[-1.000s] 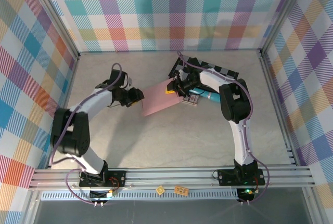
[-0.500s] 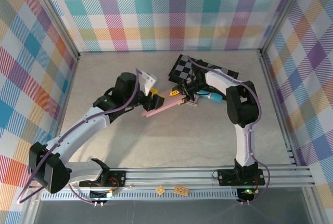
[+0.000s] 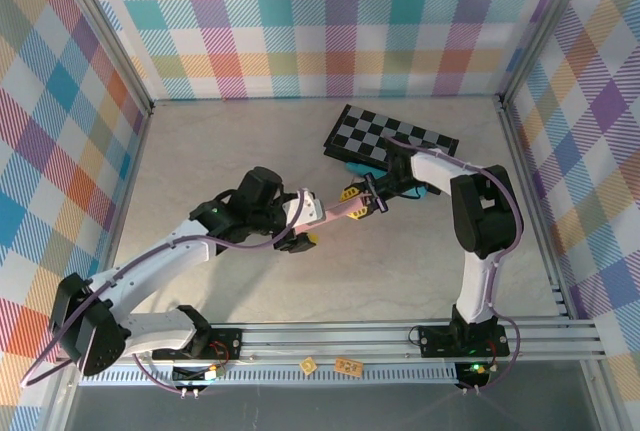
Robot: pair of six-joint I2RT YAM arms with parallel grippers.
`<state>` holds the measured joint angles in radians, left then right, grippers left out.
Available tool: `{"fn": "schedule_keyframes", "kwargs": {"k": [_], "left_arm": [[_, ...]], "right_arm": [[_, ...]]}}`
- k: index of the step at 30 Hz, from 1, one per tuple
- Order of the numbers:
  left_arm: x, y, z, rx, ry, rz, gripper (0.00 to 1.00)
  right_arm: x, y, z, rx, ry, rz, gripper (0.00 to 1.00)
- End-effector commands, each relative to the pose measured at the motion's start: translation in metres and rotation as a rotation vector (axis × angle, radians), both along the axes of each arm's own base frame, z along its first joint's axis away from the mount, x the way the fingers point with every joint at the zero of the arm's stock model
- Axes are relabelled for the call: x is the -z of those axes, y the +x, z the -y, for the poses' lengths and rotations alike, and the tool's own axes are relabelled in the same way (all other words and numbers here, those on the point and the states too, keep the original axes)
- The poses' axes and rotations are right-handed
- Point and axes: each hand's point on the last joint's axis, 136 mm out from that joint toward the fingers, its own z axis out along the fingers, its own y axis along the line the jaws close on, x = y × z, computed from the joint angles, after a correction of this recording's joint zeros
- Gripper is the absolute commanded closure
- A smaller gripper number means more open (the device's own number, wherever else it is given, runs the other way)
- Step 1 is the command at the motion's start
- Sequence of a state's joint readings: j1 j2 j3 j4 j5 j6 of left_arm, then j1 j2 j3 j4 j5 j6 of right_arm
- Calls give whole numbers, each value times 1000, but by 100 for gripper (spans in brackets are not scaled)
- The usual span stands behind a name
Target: Fold the paper box
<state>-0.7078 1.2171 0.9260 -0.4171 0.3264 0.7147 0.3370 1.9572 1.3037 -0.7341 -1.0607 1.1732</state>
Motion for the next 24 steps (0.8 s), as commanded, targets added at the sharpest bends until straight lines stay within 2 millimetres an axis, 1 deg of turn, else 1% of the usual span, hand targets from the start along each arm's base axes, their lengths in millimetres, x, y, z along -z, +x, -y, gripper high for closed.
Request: {"fn": "schedule_keyframes", "kwargs": {"k": [1, 6, 10, 12, 15, 20, 24], "left_arm": [[4, 8, 8, 52, 46, 49, 33], [17, 23, 15, 46, 84, 56, 34], [25, 28, 16, 47, 103, 67, 35], [28, 27, 17, 56, 105, 58, 36], [31, 24, 18, 64, 114, 35, 41], [37, 16, 18, 90, 128, -30, 48], [41, 12, 19, 106, 137, -68, 50]], "right_arm": [[10, -11, 8, 47, -81, -117, 63], [12, -19, 9, 54, -81, -163, 64], [13, -25, 11, 57, -80, -185, 64], [14, -29, 12, 54, -81, -190, 64], [17, -33, 14, 48, -91, -198, 63], [29, -38, 16, 49, -111, -213, 60], [33, -37, 18, 53, -130, -214, 55]]}}
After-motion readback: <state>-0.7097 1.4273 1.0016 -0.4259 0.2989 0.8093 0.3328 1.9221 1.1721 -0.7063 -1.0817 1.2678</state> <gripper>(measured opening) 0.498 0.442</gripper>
